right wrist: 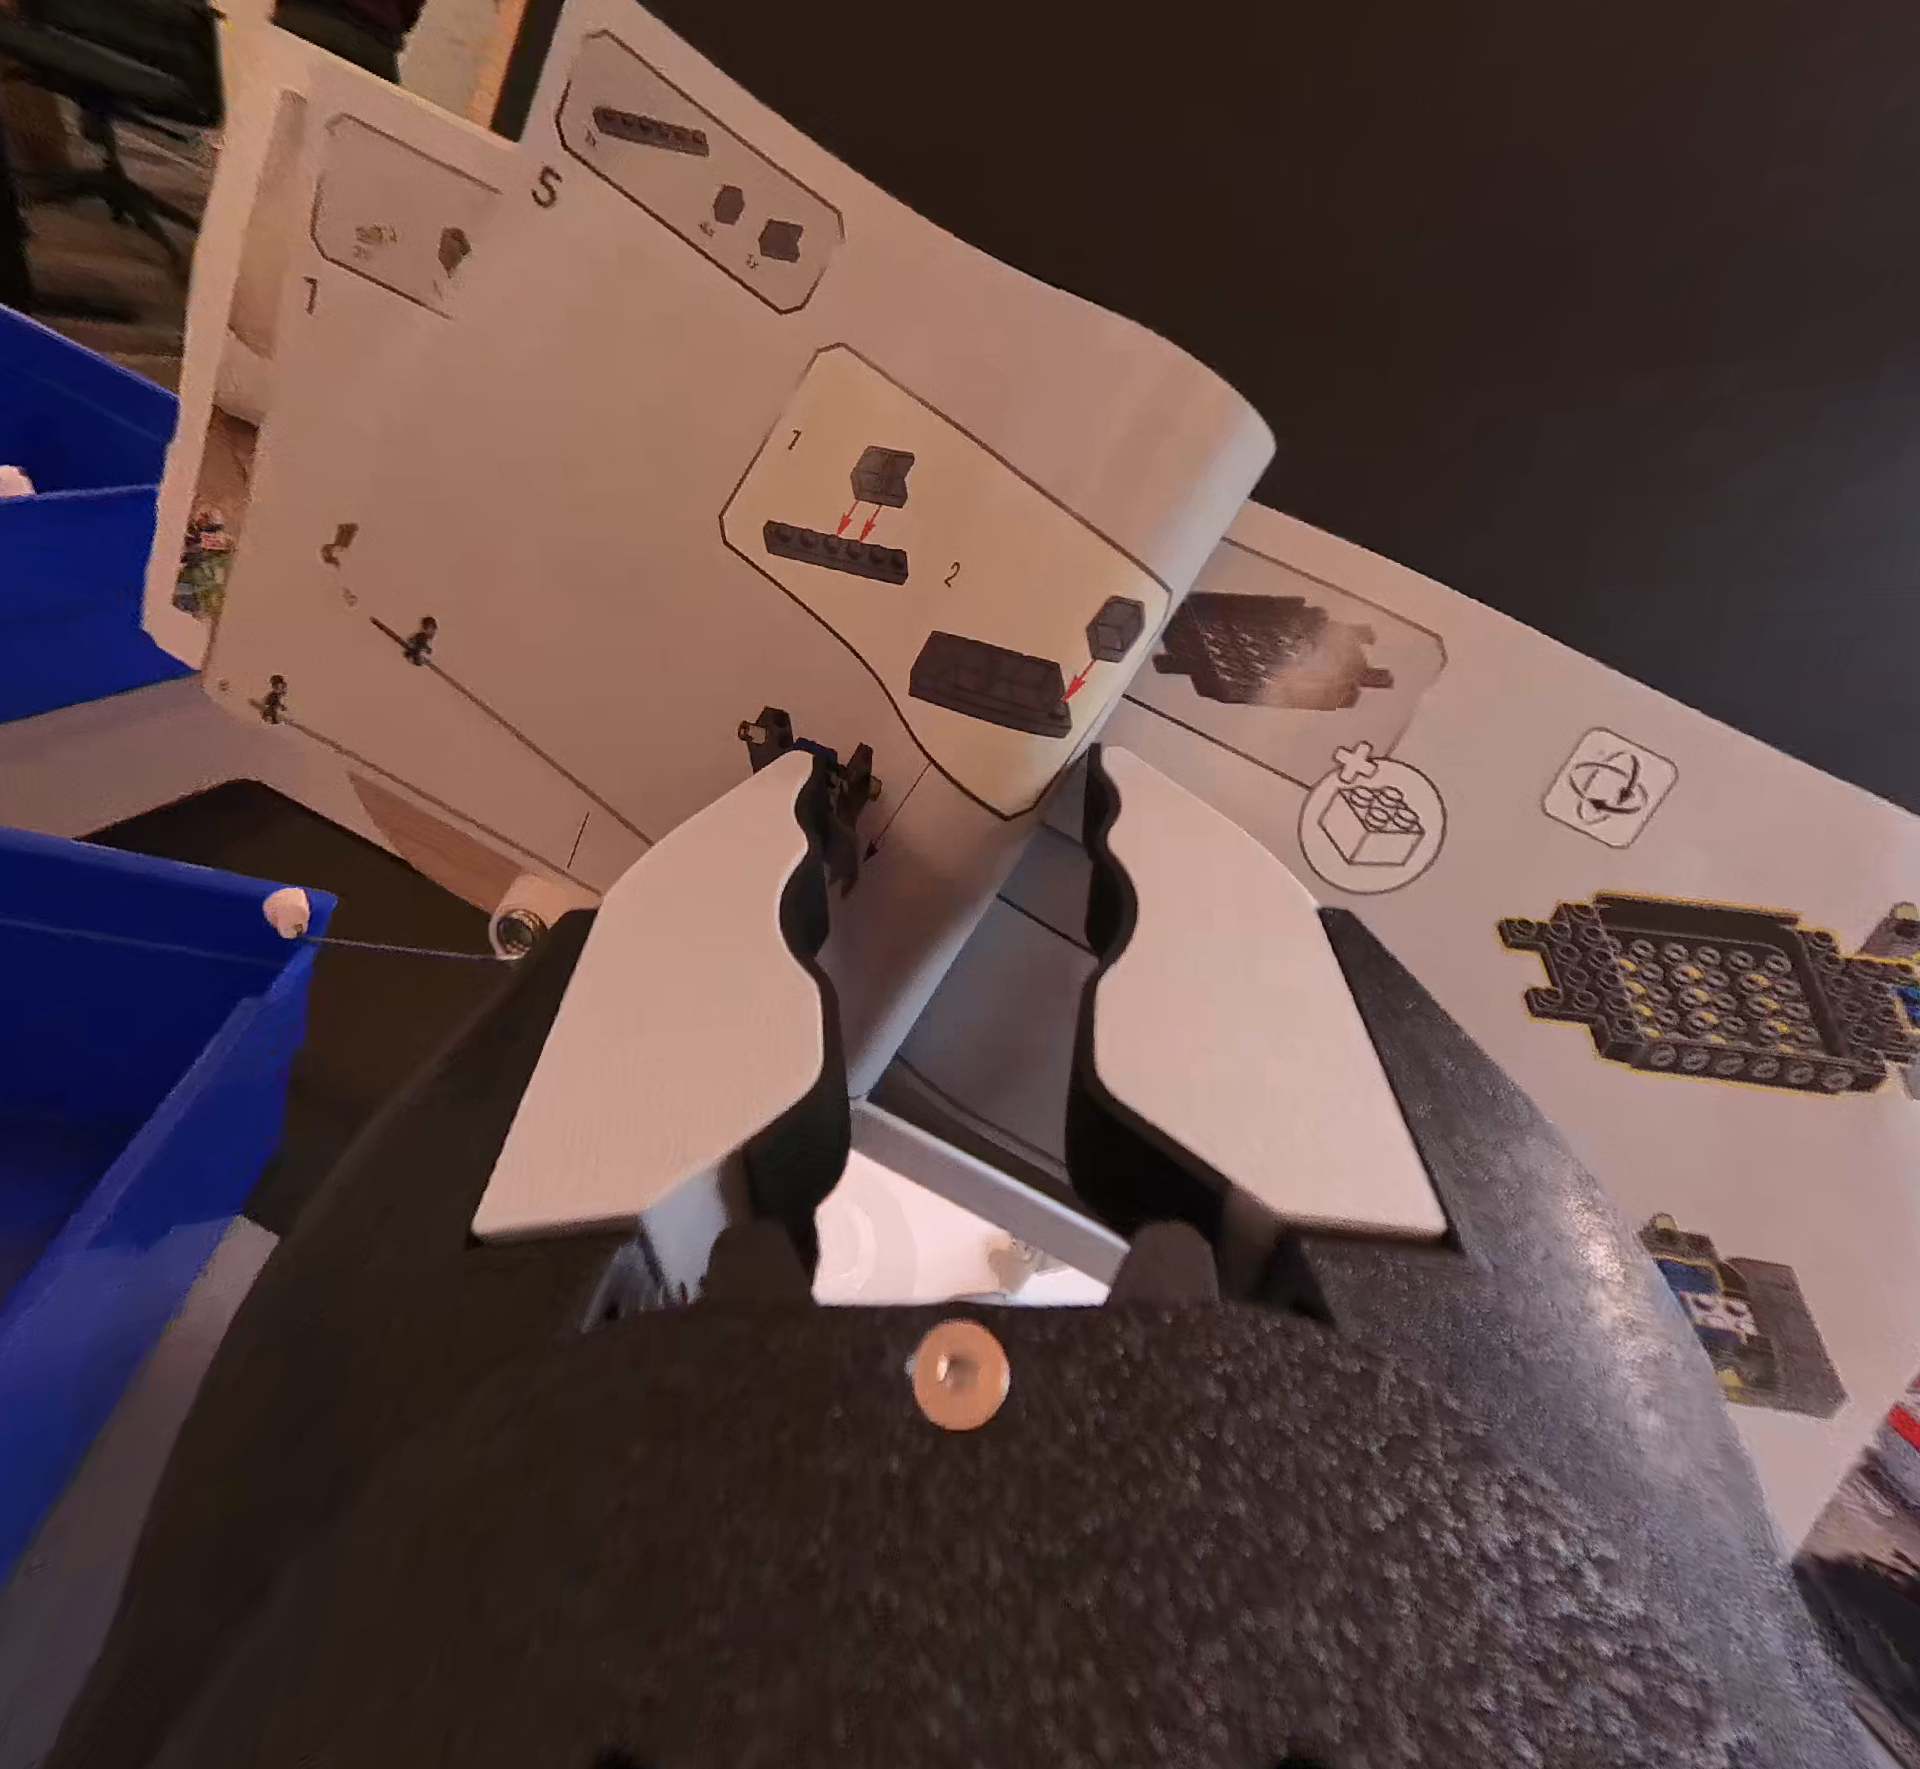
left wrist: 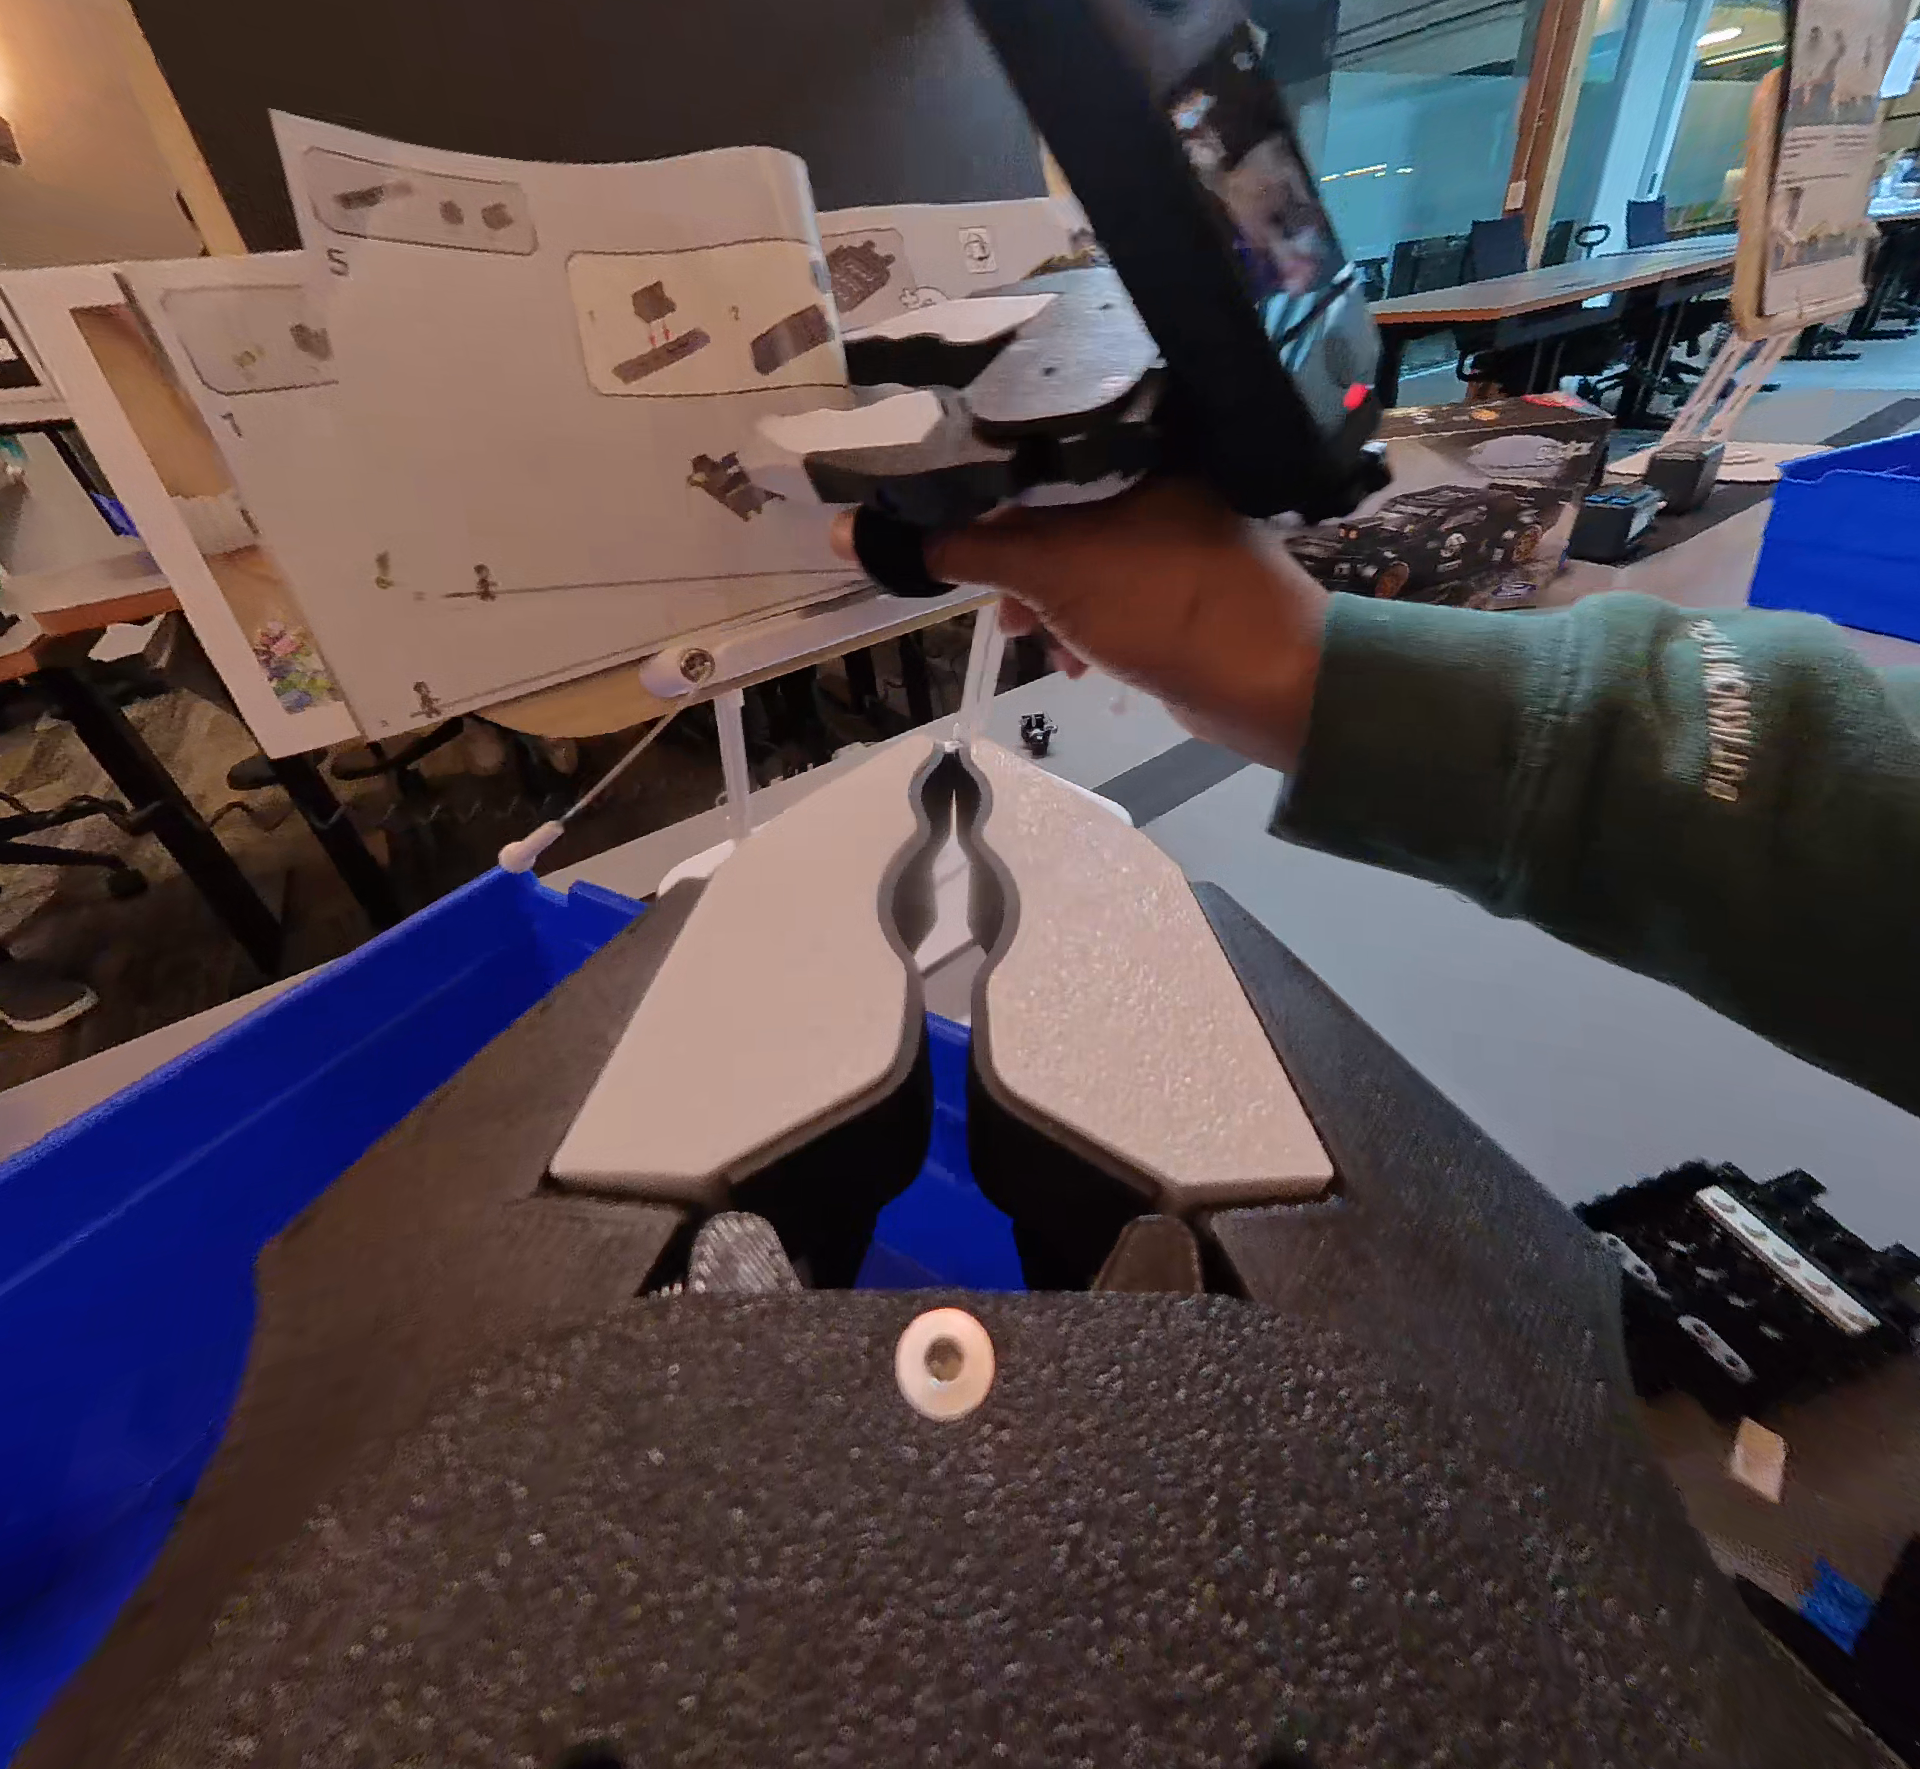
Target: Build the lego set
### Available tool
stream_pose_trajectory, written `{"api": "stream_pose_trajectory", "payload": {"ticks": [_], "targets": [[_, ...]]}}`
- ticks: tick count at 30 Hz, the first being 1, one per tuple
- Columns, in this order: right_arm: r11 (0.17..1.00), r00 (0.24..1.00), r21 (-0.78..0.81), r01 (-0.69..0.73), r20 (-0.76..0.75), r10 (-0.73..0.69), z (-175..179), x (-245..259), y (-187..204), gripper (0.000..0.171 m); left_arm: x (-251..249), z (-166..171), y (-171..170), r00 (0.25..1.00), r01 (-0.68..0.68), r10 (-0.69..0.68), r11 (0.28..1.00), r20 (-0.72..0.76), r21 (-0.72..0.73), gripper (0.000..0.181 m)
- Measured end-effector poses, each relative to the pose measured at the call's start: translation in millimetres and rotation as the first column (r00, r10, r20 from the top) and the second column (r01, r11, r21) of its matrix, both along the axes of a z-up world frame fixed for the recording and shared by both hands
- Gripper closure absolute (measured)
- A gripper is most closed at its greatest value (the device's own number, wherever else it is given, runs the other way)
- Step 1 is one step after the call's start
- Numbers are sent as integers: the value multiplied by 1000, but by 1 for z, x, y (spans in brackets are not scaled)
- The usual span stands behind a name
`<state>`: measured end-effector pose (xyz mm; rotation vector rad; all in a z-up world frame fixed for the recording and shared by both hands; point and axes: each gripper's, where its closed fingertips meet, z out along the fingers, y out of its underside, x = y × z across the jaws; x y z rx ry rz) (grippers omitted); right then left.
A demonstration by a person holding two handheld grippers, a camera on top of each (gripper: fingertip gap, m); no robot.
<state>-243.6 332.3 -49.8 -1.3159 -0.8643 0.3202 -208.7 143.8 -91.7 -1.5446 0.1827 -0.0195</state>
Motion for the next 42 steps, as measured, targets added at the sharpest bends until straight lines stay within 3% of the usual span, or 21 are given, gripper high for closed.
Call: {"api": "stream_pose_trajectory", "payload": {"ticks": [5,10,14,20,26,29,36,42], "targets": [[997,998,-43,-65,-24,64,0,10,0,127,-20,17,17,998,-49,50,998,39,-30,181],[992,992,-38,-119,-39,118,2,22,0,135,-47,28,48,989,-78,88,993,117,-90,162],[987,989,-83,-136,-70,130,1,36,9,143,-81,18,84,984,-144,160,973,78,-179,140],[983,990,-149,-109,-107,94,-5,61,31,151,-62,13,126,979,38,3,980,206,-196,119],[968,981,-226,-112,-181,72,-8,92,43,158,-2,23,156,992,117,-109,983,65,-145,135],[966,963,-211,-149,-252,93,2,113,38,160,31,27,168,990,128,-134,984,-47,-123,181],[960,862,1,-280,-441,252,62,181,-11,156,74,15,194,986,147,-158,975,-59,-164,181],[920,921,313,-234,-232,313,68,183,-70,171,63,3,214,998,55,-62,973,-24,-225,181]]}}
